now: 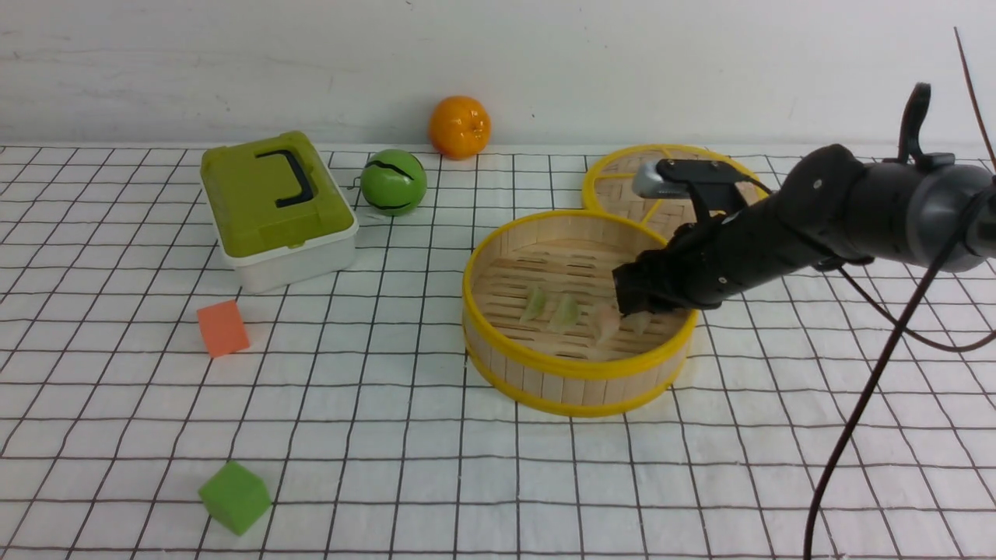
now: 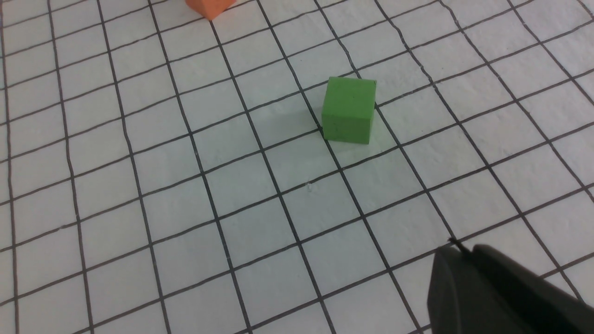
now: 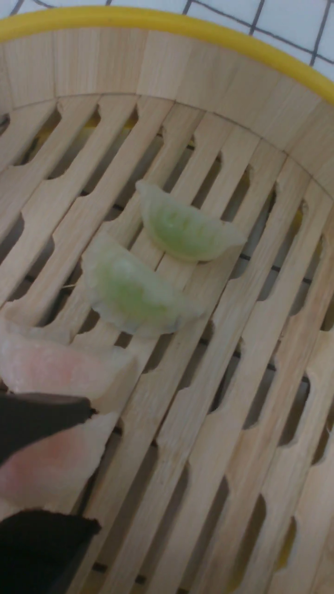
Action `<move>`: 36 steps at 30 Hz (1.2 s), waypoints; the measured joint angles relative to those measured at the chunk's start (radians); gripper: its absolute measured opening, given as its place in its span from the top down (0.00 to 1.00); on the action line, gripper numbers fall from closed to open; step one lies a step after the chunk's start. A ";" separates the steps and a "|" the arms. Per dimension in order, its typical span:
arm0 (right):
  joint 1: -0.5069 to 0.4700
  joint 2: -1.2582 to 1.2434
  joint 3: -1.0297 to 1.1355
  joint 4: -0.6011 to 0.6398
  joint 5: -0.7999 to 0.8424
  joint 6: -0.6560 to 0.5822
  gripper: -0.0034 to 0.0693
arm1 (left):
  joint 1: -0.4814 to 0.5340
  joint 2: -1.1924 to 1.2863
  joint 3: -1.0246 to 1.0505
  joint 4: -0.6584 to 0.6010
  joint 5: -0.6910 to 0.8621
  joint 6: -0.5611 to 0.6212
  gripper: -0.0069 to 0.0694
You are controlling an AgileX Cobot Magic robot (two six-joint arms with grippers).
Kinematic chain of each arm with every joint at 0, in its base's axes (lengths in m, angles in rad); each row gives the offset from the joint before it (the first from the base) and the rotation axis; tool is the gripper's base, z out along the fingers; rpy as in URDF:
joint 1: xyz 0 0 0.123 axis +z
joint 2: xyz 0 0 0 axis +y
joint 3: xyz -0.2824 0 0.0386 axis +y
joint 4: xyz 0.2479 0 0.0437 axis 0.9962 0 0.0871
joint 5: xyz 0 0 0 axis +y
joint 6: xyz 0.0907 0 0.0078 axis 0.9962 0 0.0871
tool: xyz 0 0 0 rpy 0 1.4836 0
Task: Put the dumplings into the steamer on the table with the white tablecloth.
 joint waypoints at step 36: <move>-0.076 -1.263 0.852 -0.563 -0.480 0.232 0.98 | 0.000 0.000 0.000 -0.001 -0.018 0.000 0.85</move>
